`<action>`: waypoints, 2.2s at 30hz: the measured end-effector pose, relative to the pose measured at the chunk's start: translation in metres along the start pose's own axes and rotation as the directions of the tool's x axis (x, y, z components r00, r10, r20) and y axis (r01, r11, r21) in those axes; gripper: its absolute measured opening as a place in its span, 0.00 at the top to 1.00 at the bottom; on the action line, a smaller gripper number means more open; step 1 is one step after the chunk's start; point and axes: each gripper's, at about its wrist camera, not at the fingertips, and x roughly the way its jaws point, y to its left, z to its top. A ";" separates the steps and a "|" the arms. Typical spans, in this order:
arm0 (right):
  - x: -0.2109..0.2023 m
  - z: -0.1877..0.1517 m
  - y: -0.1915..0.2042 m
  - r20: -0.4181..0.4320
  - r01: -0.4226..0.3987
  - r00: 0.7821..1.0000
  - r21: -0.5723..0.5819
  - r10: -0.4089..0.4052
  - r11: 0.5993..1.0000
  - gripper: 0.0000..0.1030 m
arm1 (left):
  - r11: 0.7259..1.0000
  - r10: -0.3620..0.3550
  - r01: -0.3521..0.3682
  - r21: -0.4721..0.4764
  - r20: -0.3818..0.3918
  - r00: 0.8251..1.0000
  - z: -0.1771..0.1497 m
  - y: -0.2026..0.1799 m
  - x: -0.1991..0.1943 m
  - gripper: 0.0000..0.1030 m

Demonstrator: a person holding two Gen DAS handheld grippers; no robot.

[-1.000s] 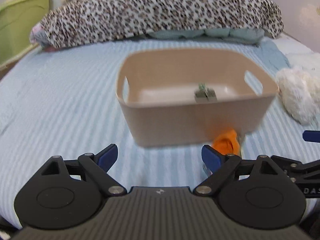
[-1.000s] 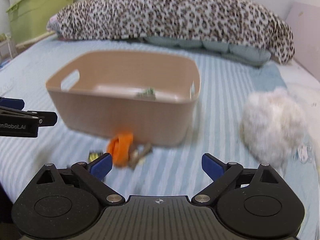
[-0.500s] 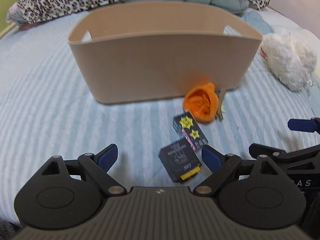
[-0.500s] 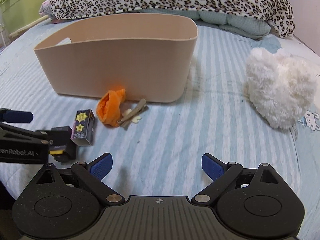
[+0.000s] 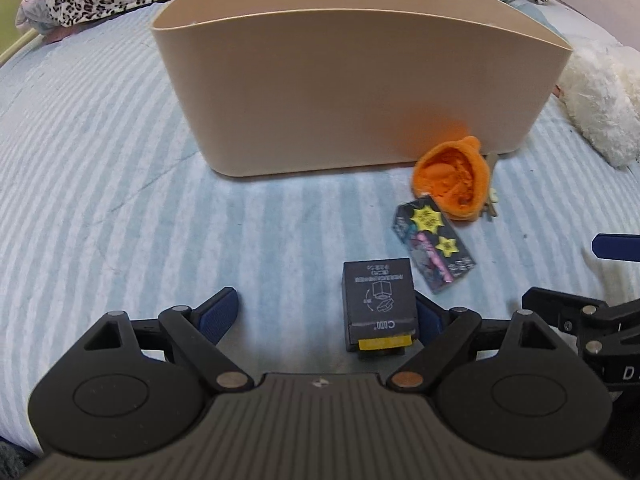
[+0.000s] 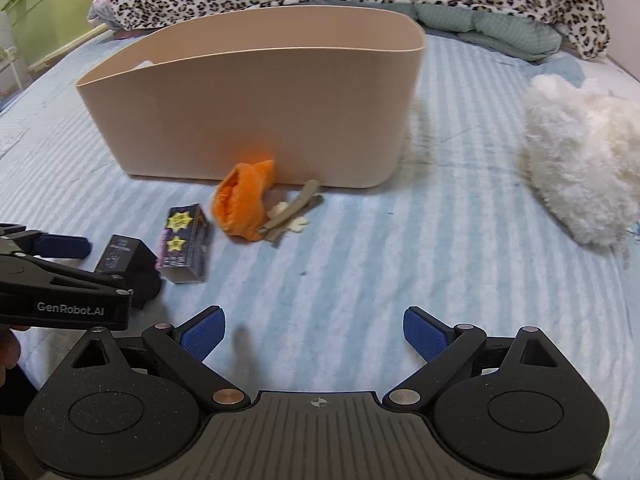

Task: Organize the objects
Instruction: 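Move both tools back to the black boxes beside the basket, then grasp the black cube box with left tool while right tool grasps the star-printed box, then carry both boxes over the basket and release them inside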

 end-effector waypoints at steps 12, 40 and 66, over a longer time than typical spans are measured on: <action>0.023 0.002 0.038 -0.023 -0.059 0.998 -0.062 0.058 0.996 0.08 | 0.999 0.029 -0.029 -0.034 -0.022 0.999 0.010 0.036 0.008 0.13; 0.025 -0.002 0.074 0.051 -0.082 0.995 -0.126 0.089 0.989 0.80 | 0.995 0.073 -0.071 -0.077 0.031 0.997 0.008 0.046 -0.015 0.68; -0.085 0.041 0.021 0.340 -0.048 0.938 -0.062 0.067 0.997 0.80 | 0.999 0.035 -0.028 -0.028 0.285 0.958 0.046 0.020 -0.105 0.68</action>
